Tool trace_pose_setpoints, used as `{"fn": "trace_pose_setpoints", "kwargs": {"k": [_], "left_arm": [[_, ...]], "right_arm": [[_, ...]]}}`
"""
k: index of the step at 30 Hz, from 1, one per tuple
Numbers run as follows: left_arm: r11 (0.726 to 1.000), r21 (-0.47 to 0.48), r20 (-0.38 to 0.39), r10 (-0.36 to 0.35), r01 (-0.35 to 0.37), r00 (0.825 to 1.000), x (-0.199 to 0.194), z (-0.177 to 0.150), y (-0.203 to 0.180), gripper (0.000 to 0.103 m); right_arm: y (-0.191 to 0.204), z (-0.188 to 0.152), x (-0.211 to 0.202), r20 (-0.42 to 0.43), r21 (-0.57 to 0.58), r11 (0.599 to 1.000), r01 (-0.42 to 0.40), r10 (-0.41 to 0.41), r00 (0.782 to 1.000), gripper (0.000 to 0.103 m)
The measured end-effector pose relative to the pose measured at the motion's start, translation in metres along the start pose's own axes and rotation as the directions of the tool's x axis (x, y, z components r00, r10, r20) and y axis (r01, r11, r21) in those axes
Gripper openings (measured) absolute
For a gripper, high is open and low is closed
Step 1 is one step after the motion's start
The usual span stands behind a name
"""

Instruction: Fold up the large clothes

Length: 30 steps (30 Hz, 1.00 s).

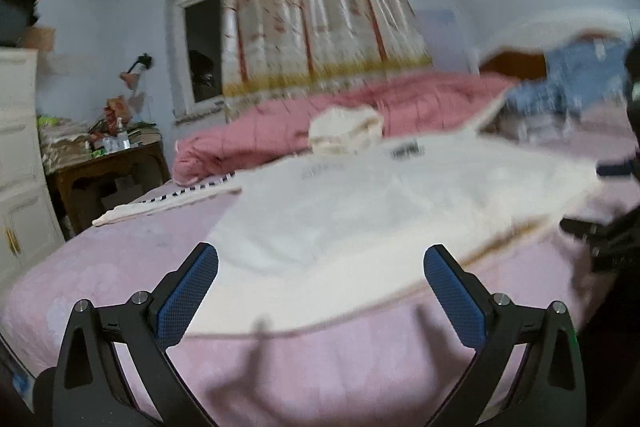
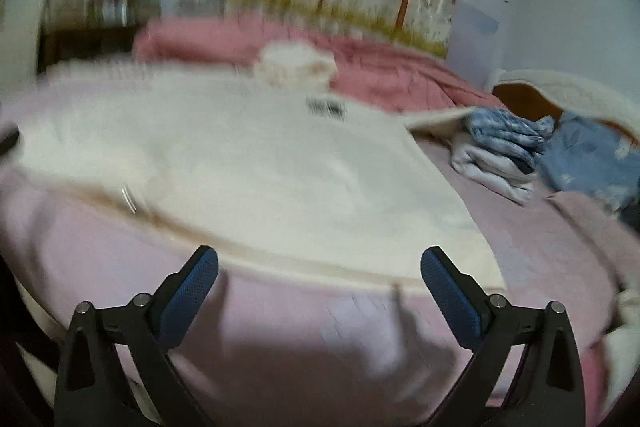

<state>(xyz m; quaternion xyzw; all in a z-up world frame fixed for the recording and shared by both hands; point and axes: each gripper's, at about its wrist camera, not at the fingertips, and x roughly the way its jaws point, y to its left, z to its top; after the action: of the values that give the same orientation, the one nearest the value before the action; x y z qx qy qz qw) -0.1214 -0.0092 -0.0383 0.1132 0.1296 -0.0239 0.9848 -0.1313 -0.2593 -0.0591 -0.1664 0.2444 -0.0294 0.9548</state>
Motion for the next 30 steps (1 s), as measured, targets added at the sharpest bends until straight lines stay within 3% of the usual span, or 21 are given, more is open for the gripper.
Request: {"fn": "trace_pose_setpoints", "kwargs": {"k": [2,4,6,11,13,16,18,20,21,23,25,30], "left_arm": [[0.999,0.038,-0.048,-0.014,0.016,0.999,0.009,-0.009,-0.008,0.093],[0.992,0.033,-0.122,-0.116,0.12,0.986,0.022,-0.015,-0.013,0.081],[0.988,0.063,-0.184,-0.126,0.14,0.975,0.036,-0.015,-0.021,0.079],[0.989,0.105,-0.24,-0.078,0.106,0.968,0.053,-0.008,-0.026,0.08],[0.987,0.139,-0.244,-0.039,0.075,0.969,0.055,-0.008,-0.027,0.08],[0.981,0.194,-0.237,0.045,0.002,0.971,0.066,-0.006,-0.016,0.079],[0.985,0.171,-0.257,0.054,-0.01,0.965,0.075,-0.005,0.0,0.074],[0.988,0.153,-0.275,0.054,-0.012,0.96,0.082,-0.002,0.013,0.055],[0.987,0.159,-0.277,0.064,-0.02,0.959,0.085,-0.001,0.019,0.05],[0.985,0.167,-0.267,0.081,-0.036,0.96,0.086,0.001,0.027,0.022],[0.989,0.146,-0.256,0.074,-0.037,0.964,0.086,0.006,0.037,0.015],[0.986,0.162,-0.227,0.064,-0.027,0.972,0.105,0.038,0.048,0.012]], "right_arm": [[-0.001,-0.007,0.005,-0.03,-0.008,0.999,-0.041,0.041,0.999,0.097],[-0.005,-0.009,0.009,-0.069,0.031,0.994,-0.109,0.111,0.991,0.097],[-0.005,-0.009,0.016,-0.093,0.029,0.992,-0.119,0.121,0.988,0.096],[-0.007,-0.001,0.031,-0.102,0.011,0.997,-0.076,0.076,0.992,0.097],[-0.005,0.004,0.033,-0.08,-0.072,0.997,-0.017,0.011,0.997,0.097],[-0.006,0.013,0.036,-0.081,-0.149,0.989,-0.012,0.0,0.997,0.095],[-0.009,0.018,0.038,-0.055,-0.2,0.979,0.043,-0.055,0.997,0.083],[-0.017,0.022,0.044,-0.066,-0.216,0.975,0.054,-0.07,0.995,0.074],[-0.022,0.025,0.046,-0.076,-0.203,0.978,0.039,-0.056,0.996,0.061],[-0.035,0.028,0.048,-0.087,-0.153,0.988,0.009,-0.022,0.996,0.04],[-0.049,0.033,0.046,-0.068,-0.105,0.994,-0.01,0.003,0.998,0.019],[-0.062,0.059,0.048,0.037,-0.107,0.993,0.048,-0.045,0.998,0.016]]}}
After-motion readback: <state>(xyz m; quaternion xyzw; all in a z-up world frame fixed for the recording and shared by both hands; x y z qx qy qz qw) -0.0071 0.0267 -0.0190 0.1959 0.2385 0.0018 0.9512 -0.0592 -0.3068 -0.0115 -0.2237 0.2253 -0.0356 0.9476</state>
